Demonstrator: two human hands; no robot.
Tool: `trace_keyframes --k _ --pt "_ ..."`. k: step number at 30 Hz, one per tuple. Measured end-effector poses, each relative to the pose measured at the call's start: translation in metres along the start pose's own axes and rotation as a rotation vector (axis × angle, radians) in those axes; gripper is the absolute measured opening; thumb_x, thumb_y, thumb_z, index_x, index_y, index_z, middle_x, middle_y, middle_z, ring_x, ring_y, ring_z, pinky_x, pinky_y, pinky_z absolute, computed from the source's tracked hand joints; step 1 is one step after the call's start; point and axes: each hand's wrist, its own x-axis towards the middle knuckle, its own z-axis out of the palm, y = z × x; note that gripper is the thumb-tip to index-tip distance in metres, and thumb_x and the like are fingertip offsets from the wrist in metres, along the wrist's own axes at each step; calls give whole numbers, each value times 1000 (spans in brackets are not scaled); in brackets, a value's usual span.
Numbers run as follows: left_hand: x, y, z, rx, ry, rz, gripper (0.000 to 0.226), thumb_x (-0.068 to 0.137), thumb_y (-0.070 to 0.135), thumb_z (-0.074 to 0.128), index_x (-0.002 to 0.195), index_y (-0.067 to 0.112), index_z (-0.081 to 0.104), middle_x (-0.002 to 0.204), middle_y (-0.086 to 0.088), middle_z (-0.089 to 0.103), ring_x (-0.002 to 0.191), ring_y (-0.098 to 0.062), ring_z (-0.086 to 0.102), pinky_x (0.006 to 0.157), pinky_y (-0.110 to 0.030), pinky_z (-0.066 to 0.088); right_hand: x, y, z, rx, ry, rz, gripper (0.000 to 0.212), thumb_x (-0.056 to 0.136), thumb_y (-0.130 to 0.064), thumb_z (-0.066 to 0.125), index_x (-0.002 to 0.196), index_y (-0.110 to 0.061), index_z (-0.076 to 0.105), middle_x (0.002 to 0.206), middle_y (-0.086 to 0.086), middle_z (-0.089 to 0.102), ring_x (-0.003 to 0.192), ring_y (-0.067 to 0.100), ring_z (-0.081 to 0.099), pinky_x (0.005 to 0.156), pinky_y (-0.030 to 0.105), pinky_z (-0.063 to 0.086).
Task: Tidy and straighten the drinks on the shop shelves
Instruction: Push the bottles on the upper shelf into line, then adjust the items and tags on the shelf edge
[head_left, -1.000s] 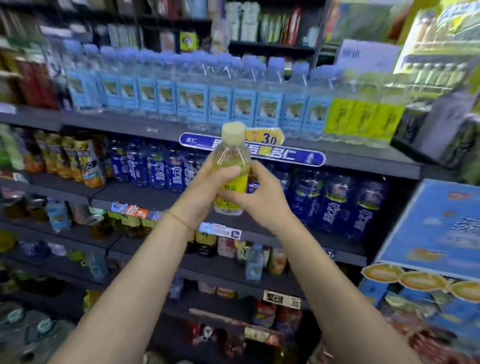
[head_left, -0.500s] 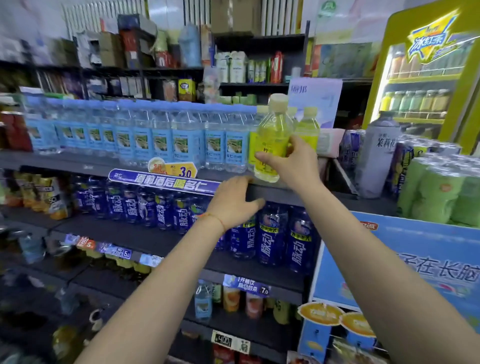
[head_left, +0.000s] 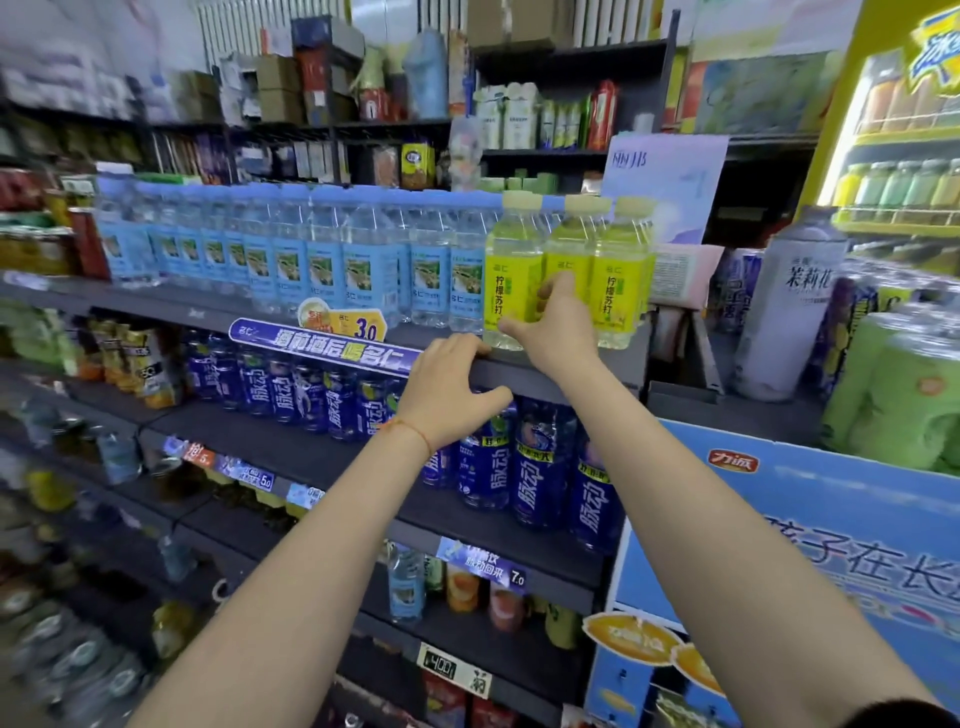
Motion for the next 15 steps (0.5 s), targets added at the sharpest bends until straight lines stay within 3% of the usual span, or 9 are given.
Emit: trace_keyframes --k 4,8,11,13,15 --pt "0 3 1 14 -4 -25 49 69 46 52 108 16 56 100 2 52 97 -19 45 85 -38 41 1 2 5 -149 -15 -91 37 87 -36 73 92 -10 47 81 1 50 72 19 45 50 26 27" --pt "1 6 -1 0 -33 -50 48 72 45 53 110 16 55 103 2 52 101 -20 45 85 -38 41 4 4 14 -281 -19 -147 38 91 -41 66 76 -11 47 81 8 49 71 22 45 48 26 20" --pt "0 6 -2 -10 -65 -62 46 77 41 58 114 14 54 111 -2 54 107 -22 45 89 -37 40 0 6 15 -288 3 -163 37 93 -36 64 71 -12 47 88 9 49 83 24 49 59 29 32" --pt "-1 7 -7 -43 -96 -44 42 82 33 64 118 14 56 117 -4 56 113 -23 45 92 -36 40 -12 4 16 -240 160 -272 23 92 -24 62 83 -4 57 95 13 52 91 28 50 75 37 44" --pt "-9 4 -19 -113 -62 10 30 85 24 66 113 15 64 113 -4 62 110 -22 50 92 -34 41 -33 2 21 -219 376 -460 13 88 -15 59 84 -2 58 90 15 54 86 31 51 74 40 44"
